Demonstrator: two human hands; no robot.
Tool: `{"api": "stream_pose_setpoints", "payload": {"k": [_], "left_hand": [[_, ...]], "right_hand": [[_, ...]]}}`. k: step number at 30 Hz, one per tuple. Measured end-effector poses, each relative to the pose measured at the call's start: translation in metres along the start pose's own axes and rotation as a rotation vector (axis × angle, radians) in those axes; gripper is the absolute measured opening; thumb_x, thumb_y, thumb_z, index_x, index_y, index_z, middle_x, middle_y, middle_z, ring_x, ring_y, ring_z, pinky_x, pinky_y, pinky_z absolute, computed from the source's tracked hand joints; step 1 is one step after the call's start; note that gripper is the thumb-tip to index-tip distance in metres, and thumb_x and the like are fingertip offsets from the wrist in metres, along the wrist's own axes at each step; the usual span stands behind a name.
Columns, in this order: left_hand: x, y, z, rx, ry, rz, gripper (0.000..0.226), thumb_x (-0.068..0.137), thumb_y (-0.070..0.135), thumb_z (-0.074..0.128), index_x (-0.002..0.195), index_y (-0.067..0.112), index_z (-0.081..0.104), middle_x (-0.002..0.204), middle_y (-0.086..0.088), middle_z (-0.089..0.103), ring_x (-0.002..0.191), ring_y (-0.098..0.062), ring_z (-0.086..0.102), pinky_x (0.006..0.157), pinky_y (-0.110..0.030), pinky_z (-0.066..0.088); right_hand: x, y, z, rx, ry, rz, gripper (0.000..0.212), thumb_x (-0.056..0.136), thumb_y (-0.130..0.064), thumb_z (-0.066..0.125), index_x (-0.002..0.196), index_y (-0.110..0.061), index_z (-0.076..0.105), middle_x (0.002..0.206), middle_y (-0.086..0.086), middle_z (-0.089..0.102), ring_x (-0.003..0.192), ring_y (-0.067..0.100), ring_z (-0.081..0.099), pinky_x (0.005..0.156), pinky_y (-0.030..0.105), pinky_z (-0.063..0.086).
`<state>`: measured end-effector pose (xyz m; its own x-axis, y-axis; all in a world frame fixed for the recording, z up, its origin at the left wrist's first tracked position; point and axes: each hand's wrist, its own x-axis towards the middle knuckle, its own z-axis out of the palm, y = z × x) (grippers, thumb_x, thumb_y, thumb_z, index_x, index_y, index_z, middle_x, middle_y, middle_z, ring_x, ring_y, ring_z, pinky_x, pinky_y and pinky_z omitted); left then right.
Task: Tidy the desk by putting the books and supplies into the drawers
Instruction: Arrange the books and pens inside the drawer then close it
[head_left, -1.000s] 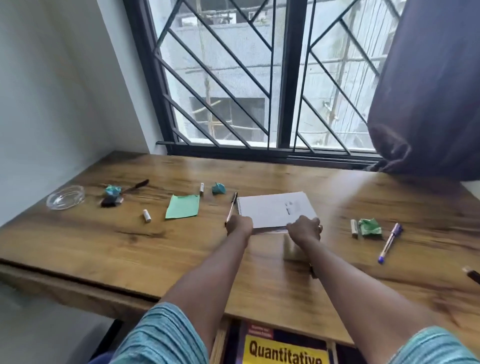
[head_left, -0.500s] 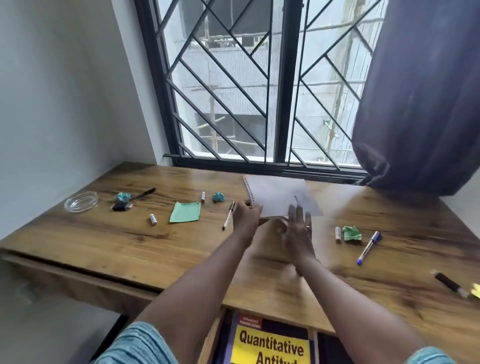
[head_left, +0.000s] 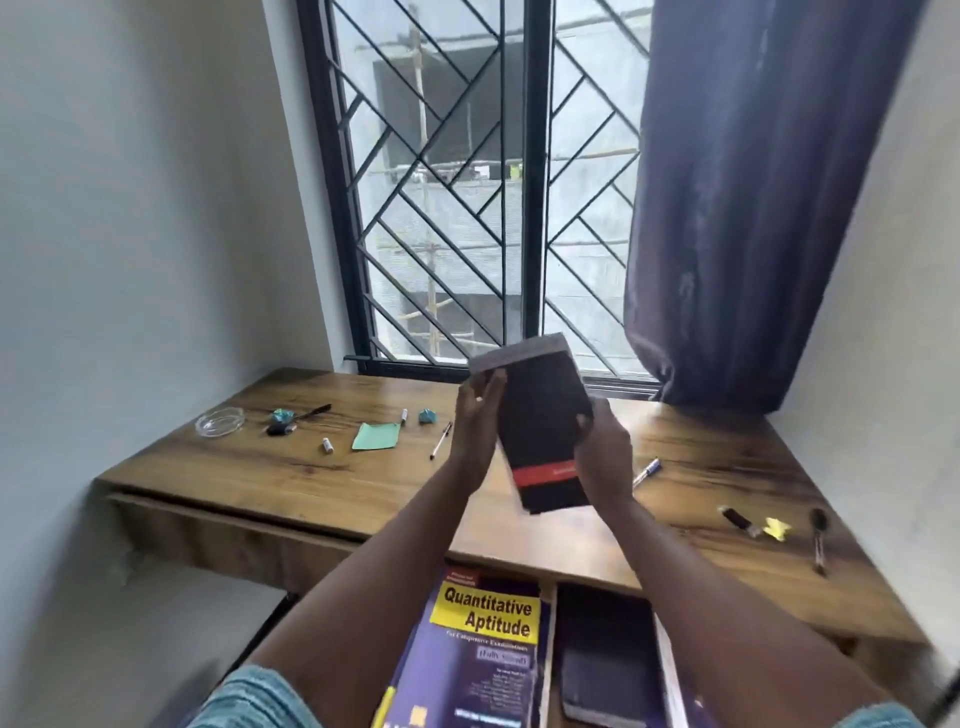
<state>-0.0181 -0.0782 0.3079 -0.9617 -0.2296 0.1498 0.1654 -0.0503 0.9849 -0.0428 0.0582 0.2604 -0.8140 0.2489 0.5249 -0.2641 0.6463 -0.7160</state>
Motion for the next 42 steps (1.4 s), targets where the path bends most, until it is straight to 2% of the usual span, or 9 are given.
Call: {"api": "stream_pose_setpoints", "payload": {"k": [4,12,14,19,25,28,32,36,42], "left_hand": [[-0.051,-0.038,-0.004,0.350,-0.009,-0.214,0.062,0.097,0.037,0.048,0.148,0.010,0.025,0.150,-0.016,0.030,0.138,-0.032,0.032,0.114,-0.039,0.030],[-0.149,-0.147,0.020,0.281,-0.072,-0.511,0.032,0.093,0.025,0.055,0.112,0.000,0.059,0.112,-0.020,0.063,0.109,-0.033,0.061,0.094,-0.040,0.050],[-0.173,-0.165,0.025,0.278,-0.020,-0.571,0.021,0.095,0.016,0.052,0.099,-0.002,0.063,0.102,-0.022,0.063,0.093,-0.035,0.064,0.076,-0.033,0.049],[-0.197,-0.200,0.054,0.345,-0.133,-0.726,0.034,0.095,0.013,0.048,0.124,-0.002,0.055,0.127,-0.021,0.058,0.115,-0.033,0.059,0.084,-0.030,0.052],[-0.205,-0.231,0.106,0.435,-0.191,-0.721,0.028,0.092,0.008,0.050,0.117,-0.002,0.055,0.117,-0.021,0.063,0.101,-0.031,0.062,0.088,-0.033,0.050],[-0.197,-0.253,0.127,0.450,-0.222,-0.735,0.027,0.089,0.011,0.053,0.114,0.000,0.059,0.114,-0.019,0.067,0.104,-0.031,0.064,0.089,-0.034,0.050],[-0.189,-0.271,0.147,0.409,-0.251,-0.743,0.029,0.092,0.008,0.049,0.120,0.004,0.057,0.119,-0.015,0.065,0.110,-0.030,0.062,0.094,-0.031,0.049],[-0.176,-0.327,0.165,0.393,-0.283,-0.766,0.044,0.078,0.015,0.041,0.118,0.010,0.060,0.119,-0.013,0.066,0.107,-0.032,0.063,0.096,-0.037,0.051],[-0.175,-0.264,0.169,0.690,-0.398,-0.681,0.035,0.092,0.005,0.042,0.123,0.001,0.057,0.128,-0.019,0.059,0.121,-0.032,0.053,0.099,-0.032,0.042]], "right_hand": [[-0.041,0.010,-0.046,0.267,-0.144,0.259,0.028,0.090,0.003,0.048,0.115,-0.002,0.060,0.109,0.017,0.066,0.104,0.031,0.060,0.082,0.030,0.040],[-0.168,0.095,-0.079,0.367,-0.521,0.611,0.048,0.072,-0.006,0.073,0.117,-0.009,0.057,0.111,0.013,0.068,0.099,0.028,0.065,0.093,0.045,0.051],[-0.194,0.100,-0.097,0.432,-0.603,0.697,0.059,0.072,0.004,0.074,0.124,-0.007,0.049,0.109,0.012,0.066,0.092,0.023,0.064,0.083,0.031,0.055],[-0.227,0.136,-0.120,0.240,-0.653,0.834,0.082,0.069,-0.005,0.080,0.132,-0.001,0.029,0.120,0.011,0.055,0.104,0.019,0.055,0.072,0.016,0.048],[-0.223,0.166,-0.152,-0.144,-0.687,0.801,0.125,0.059,-0.028,0.088,0.147,0.000,0.004,0.146,0.019,0.035,0.134,0.024,0.037,0.102,0.023,0.035],[-0.223,0.178,-0.160,-0.266,-0.846,0.756,0.150,0.049,-0.040,0.090,0.147,-0.022,-0.022,0.153,0.028,0.006,0.145,0.031,0.015,0.117,0.035,0.022],[-0.222,0.197,-0.165,-0.403,-1.036,0.735,0.136,0.059,-0.029,0.087,0.149,-0.030,-0.015,0.151,0.026,-0.021,0.145,0.037,0.003,0.118,0.039,0.019],[-0.212,0.208,-0.161,-0.484,-0.883,0.727,0.108,0.069,-0.018,0.079,0.152,-0.026,0.009,0.153,0.018,0.001,0.139,0.031,0.030,0.111,0.030,0.033],[-0.194,0.221,-0.148,-0.622,-0.785,0.733,0.098,0.072,-0.013,0.075,0.150,-0.026,0.017,0.147,0.015,0.016,0.132,0.031,0.039,0.105,0.032,0.042]]}}
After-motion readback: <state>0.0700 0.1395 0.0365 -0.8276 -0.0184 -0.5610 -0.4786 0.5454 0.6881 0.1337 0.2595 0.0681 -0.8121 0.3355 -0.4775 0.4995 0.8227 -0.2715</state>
